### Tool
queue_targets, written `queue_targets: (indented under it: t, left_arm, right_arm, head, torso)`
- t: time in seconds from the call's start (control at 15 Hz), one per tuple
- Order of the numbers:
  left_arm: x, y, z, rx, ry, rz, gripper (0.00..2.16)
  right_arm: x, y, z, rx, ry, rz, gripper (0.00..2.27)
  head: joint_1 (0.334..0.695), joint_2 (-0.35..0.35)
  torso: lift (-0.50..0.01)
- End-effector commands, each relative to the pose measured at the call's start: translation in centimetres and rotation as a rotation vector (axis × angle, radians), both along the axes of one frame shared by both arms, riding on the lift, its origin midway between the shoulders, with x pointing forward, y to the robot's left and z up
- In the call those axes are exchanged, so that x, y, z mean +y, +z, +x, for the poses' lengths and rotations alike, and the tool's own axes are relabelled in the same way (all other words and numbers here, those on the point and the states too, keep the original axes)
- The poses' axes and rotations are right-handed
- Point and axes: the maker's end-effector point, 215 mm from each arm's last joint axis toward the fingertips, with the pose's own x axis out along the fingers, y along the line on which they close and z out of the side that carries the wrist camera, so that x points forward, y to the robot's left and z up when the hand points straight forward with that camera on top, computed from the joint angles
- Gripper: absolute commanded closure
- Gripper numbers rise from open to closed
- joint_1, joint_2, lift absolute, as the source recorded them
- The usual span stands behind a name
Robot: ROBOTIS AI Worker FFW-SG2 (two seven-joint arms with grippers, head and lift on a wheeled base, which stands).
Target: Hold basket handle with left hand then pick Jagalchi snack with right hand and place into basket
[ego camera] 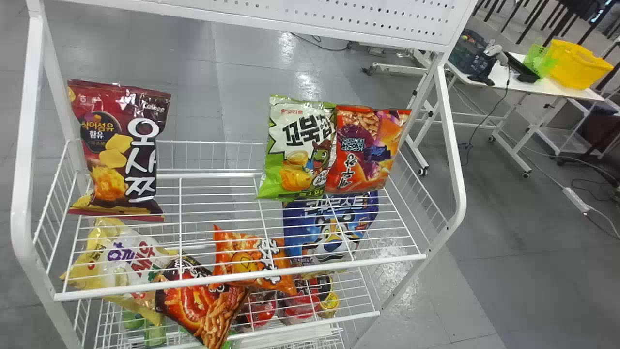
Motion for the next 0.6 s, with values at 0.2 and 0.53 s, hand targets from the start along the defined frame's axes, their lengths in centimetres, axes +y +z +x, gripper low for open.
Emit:
queue_targets:
  t: [0.2, 0.53]
  left_arm:
    - [0.0, 0.1, 0.2, -0.006, -0.004, -0.001, 2.08]
    - [-0.2, 0.2, -0.1, -0.008, -0.015, -0.003, 2.08]
  right_arm:
    - [-1.0, -3.6, -0.8, 0.041, 0.004, -0.072, 1.4]
    - [-3.3, -3.8, -1.1, 0.04, -0.018, -0.122, 0.04]
  head:
    - [0.695, -0.35]
    - [0.695, -0.35]
  torso:
    - [-0.009]
    - [-0.009]
